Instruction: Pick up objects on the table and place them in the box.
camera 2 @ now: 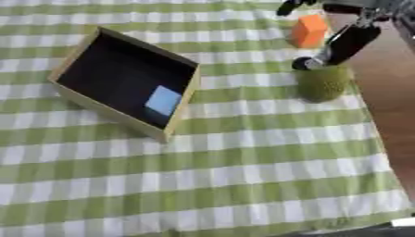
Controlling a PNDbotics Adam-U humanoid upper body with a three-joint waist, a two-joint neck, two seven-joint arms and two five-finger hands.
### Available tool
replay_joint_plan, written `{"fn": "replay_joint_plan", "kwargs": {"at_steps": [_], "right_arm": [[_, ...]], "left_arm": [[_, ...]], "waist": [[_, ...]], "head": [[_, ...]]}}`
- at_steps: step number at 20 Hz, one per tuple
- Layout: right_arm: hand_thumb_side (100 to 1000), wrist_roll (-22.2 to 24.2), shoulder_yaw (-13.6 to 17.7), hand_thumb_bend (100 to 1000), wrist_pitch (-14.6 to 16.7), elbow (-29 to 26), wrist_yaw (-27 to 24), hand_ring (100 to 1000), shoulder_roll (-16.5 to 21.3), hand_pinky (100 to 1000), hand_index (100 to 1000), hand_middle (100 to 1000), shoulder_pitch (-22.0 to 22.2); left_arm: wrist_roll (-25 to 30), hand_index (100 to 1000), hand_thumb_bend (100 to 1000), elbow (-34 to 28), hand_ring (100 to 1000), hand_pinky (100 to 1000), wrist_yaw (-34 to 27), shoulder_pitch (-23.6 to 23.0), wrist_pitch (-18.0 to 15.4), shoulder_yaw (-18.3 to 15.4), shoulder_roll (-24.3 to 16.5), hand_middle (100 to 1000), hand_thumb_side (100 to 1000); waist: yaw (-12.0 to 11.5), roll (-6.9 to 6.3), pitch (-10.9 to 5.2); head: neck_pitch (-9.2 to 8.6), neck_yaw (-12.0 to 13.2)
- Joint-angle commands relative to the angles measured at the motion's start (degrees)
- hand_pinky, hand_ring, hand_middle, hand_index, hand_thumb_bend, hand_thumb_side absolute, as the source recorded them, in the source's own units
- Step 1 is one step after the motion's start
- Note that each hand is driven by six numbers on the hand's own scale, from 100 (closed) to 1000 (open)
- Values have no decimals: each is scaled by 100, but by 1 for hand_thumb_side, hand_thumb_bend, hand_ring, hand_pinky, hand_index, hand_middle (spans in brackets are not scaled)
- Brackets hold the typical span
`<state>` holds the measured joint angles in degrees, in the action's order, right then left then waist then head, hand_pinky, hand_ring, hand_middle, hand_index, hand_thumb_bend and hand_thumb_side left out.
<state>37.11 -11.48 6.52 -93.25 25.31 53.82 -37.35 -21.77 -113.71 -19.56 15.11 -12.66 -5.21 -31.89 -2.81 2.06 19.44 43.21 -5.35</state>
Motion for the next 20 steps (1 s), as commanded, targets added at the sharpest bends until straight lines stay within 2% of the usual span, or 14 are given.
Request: {"fn": "replay_joint_plan", "kwargs": {"at_steps": [1, 9, 20], "right_arm": [[263, -105, 167, 494, -34, -24, 115, 932, 324, 920, 899, 834, 71], [282, -289, 309, 512, -85, 322, 314, 934, 399, 919, 898, 834, 377], [311, -383, 340, 524, -76, 945, 584, 936, 335, 918, 898, 829, 408]], "left_arm": [[-21, 846, 202, -88, 811, 813, 28, 26, -5, -65, -159, 844, 833], [-21, 846, 202, -88, 813, 813, 23, 14, 5, -62, -143, 845, 835], [-6, 845, 201, -88, 814, 813, 11, 22, 26, -46, -118, 846, 838]], "waist": [[10, -93, -92], [25, -122, -77], [35, -174, -32]], "head": [[-51, 32], [-71, 64], [-118, 88]]}}
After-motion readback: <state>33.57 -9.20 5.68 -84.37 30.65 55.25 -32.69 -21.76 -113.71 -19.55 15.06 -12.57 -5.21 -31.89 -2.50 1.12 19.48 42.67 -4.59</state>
